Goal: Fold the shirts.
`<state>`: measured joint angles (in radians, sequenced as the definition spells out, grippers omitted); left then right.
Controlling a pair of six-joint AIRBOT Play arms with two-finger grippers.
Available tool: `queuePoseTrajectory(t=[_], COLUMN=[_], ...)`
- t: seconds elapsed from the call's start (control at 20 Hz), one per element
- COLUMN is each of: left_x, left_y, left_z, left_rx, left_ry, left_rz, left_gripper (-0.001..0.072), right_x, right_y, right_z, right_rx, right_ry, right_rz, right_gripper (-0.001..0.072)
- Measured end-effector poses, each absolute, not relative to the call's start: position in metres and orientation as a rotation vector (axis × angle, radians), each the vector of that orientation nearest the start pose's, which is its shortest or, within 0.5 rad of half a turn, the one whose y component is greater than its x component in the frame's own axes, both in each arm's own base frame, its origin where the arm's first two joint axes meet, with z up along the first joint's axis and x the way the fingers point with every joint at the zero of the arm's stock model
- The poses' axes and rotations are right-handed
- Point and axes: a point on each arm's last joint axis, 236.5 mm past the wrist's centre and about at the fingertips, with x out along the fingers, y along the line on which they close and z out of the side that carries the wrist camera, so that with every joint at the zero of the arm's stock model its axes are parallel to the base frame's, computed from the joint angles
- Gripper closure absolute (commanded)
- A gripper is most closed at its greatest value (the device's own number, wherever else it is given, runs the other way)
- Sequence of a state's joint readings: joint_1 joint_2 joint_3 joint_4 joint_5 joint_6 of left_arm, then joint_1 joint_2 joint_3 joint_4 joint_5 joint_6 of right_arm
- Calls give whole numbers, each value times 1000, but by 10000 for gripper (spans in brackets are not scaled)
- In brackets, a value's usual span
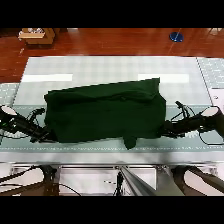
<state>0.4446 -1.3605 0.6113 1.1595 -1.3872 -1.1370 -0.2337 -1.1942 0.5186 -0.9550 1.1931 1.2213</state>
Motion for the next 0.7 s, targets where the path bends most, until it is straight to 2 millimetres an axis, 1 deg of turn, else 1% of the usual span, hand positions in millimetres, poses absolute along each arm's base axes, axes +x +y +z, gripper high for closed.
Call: queuePoseTrajectory(t=[0.05,0.15,0.25,0.3,0.4,0.55,0.65,0.7], left_x=[173,180,202,215,239,282,301,311], left_y=[-21,-21,-15,-10,-15,-21,-26,-26], left_z=[-117,-117,-114,-108,-80,-30,-2,11], left_rx=[-634,-627,-598,-572,-579,-590,-597,-599], left_ry=[1856,1826,1742,1691,1600,1413,1322,1274], left_rz=[-315,-319,-312,-311,-362,-415,-451,-459], left_gripper=[685,685,685,686,685,686,686,686], right_x=[211,220,241,253,282,321,342,352], right_y=[83,88,90,90,87,80,73,70], right_z=[-109,-106,-88,-74,-38,20,51,63], right_rx=[632,648,638,622,578,525,501,495], right_ry=[1638,1604,1517,1461,1322,1127,1021,976], right_rz=[309,311,330,342,358,358,346,336], right_gripper=[683,692,693,692,693,693,694,694])
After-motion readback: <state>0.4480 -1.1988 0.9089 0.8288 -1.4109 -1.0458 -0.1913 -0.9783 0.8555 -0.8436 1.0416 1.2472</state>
